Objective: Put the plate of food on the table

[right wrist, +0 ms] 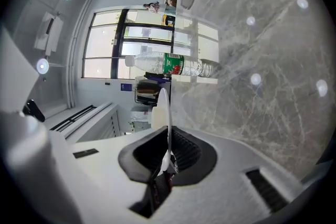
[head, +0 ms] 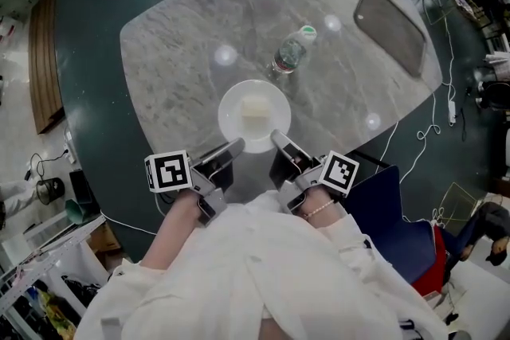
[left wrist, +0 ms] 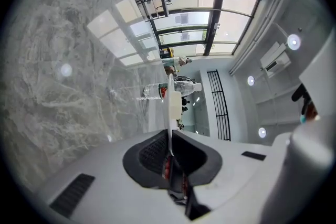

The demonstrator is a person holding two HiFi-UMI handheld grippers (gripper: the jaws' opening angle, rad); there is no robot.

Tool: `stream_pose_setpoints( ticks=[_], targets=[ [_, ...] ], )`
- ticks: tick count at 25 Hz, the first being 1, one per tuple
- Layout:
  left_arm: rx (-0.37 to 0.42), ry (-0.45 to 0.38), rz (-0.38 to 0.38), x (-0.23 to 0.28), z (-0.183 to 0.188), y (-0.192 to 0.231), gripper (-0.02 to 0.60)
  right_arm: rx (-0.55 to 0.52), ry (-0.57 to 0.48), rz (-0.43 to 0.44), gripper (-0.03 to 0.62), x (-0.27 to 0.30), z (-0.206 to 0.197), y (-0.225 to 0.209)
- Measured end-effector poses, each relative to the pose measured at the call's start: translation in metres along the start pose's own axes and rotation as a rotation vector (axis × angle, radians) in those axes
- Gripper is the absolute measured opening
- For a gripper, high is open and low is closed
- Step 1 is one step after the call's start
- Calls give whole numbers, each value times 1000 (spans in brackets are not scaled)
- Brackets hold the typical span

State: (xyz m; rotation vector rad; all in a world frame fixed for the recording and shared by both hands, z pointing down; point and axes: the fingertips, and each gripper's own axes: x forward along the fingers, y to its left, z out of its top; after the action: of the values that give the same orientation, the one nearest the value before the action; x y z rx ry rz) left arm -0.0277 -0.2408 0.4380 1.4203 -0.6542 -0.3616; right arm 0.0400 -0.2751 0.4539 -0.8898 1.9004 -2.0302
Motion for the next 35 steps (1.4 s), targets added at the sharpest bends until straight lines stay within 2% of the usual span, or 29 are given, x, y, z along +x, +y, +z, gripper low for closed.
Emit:
stream_pose_setpoints(
  ticks=[4,8,11,13,18,22,23,26,29,35],
  targets=[
    [-8,-24,7,0,-2,-1,26,-26,29,9,11,1,0,2],
    [25,-27,3,1,-3,-1,26,-39,44,1,11,0,-1,0],
    [82,-22,-13,1,-2,2,26,-54,54,-8,11,-1,-2,-4],
    [87,-18,-8,2,-4,3,26,-60,56,-21,11,-3,-2,-7],
    [-35,-20,31,3,-11,8,26,-68,65,-29,11,-4,-1,-11],
    [33,-5,9,9,-8,11,26,-61,66,-41,11,-7,2,-15],
    [29,-1,11,10,-9,11,26,-56,65,-42,11,-7,2,-17],
    [-48,9,43,11,-15,14,27,-40,62,-57,11,-10,0,-23],
    [-12,25,51,13,-11,21,28,-2,54,-64,11,-7,0,-30],
    [-48,34,84,16,-6,36,27,15,55,-102,11,0,1,-48]
  ],
)
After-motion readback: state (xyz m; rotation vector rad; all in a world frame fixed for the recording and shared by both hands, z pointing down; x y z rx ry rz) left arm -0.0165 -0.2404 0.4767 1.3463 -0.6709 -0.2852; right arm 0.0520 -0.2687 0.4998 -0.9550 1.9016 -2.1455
